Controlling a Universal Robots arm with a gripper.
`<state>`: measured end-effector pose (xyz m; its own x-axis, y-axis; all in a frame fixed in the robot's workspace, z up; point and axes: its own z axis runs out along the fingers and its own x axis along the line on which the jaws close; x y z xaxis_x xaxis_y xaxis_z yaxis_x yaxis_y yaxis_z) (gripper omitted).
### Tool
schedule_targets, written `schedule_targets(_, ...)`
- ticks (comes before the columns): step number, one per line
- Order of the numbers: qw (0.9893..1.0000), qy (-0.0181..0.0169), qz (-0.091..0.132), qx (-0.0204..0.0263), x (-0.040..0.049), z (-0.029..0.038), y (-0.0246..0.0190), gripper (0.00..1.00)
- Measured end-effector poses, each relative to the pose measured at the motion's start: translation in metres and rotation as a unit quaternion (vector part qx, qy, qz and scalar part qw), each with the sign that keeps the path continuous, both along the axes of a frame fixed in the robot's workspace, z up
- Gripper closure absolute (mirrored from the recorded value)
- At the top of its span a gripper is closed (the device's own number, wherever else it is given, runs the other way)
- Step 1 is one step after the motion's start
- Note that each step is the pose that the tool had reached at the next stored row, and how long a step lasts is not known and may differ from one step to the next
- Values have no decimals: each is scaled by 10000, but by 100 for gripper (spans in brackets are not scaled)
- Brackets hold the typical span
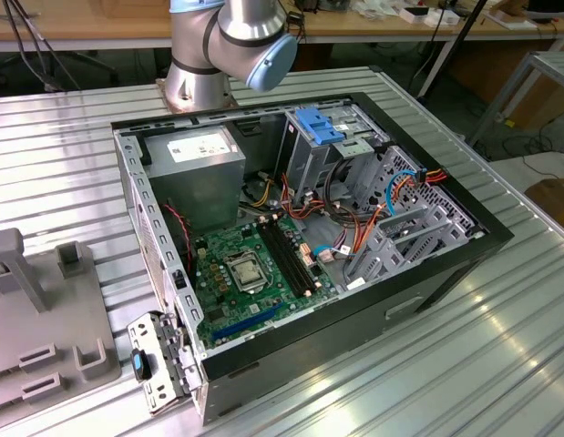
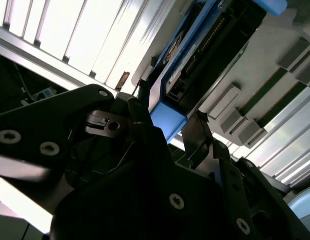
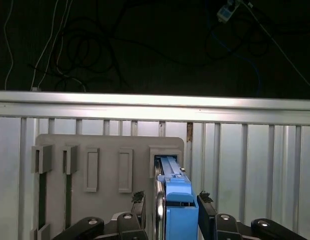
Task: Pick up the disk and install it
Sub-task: 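Pick up the disk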
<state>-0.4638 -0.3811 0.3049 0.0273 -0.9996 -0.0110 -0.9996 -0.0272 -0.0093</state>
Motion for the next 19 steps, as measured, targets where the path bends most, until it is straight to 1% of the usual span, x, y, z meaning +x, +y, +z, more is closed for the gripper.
schedule_targets(6, 10000, 0, -1, 0, 0, 0, -9, 47)
schedule_targets(7, 10000, 0, 0, 0, 0, 0, -1, 47)
schedule_targets(8, 10000, 0, 0, 0, 0, -1, 18, 47)
schedule_targets(11, 10000, 0, 0, 0, 0, -1, 24, 47)
schedule_targets(13, 10000, 0, 0, 0, 0, -1, 26, 49)
schedule_targets(14, 10000, 0, 0, 0, 0, -1, 26, 56)
schedule_targets(19, 10000, 0, 0, 0, 0, 0, 30, 56)
